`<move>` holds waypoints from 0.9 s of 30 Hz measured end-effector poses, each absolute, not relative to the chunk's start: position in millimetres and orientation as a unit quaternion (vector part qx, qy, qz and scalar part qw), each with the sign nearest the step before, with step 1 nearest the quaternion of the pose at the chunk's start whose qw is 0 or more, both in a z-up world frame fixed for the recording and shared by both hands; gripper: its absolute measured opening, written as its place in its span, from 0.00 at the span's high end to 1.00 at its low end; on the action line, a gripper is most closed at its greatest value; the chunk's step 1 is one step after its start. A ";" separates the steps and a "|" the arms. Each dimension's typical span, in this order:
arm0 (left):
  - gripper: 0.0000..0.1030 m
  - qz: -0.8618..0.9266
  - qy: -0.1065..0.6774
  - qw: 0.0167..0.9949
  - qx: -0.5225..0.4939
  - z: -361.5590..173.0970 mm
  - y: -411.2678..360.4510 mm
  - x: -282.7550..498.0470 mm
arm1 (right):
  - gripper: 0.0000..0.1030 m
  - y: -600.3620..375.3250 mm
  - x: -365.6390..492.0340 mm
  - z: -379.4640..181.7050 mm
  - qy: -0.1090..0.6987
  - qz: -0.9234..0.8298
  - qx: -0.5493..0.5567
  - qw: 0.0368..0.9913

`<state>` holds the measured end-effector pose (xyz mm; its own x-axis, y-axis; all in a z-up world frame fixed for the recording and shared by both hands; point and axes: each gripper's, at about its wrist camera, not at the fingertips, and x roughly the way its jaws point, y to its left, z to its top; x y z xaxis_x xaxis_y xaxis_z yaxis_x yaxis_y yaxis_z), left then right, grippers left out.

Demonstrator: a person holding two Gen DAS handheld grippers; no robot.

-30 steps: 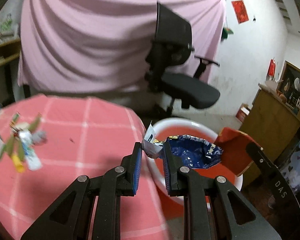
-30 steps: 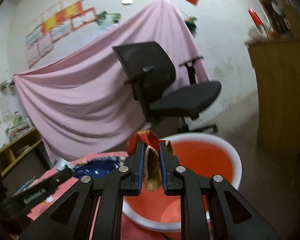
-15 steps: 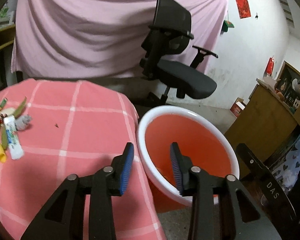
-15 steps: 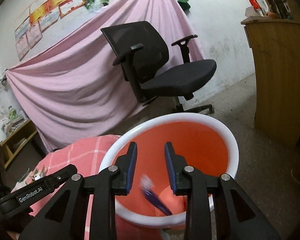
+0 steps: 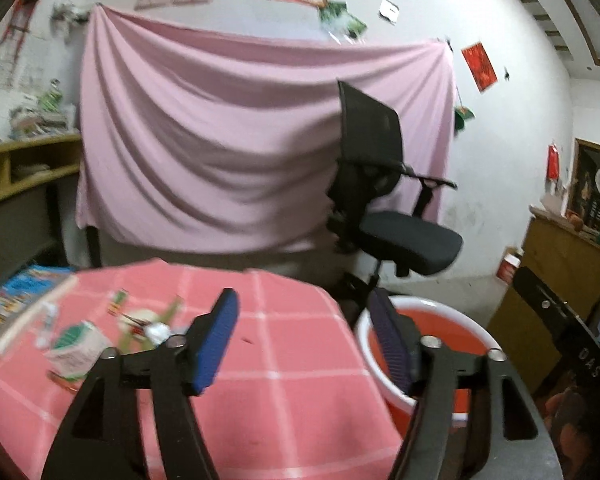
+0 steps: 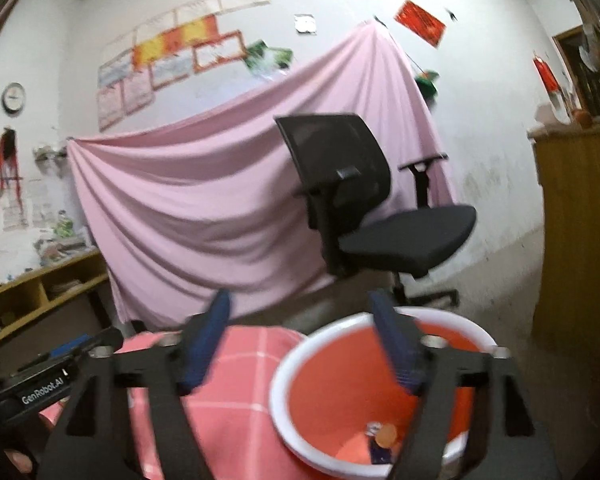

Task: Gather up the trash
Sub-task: 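Move both grippers back over the remaining trash on the table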

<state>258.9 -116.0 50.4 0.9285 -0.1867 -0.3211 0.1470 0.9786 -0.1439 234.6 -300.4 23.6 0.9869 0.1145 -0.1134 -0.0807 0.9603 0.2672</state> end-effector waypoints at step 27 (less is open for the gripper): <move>0.02 0.051 0.128 0.988 -0.068 1.5 77.4 189.3 | 0.00 -135.1 258.8 20.9 0.084 0.175 0.027 0.981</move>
<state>189.3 77.4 1.5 0.9622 0.0840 -0.2590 -0.1185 0.9856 -0.1204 258.8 -135.1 20.9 0.9250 0.3472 -0.1546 -0.3382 0.9375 0.0819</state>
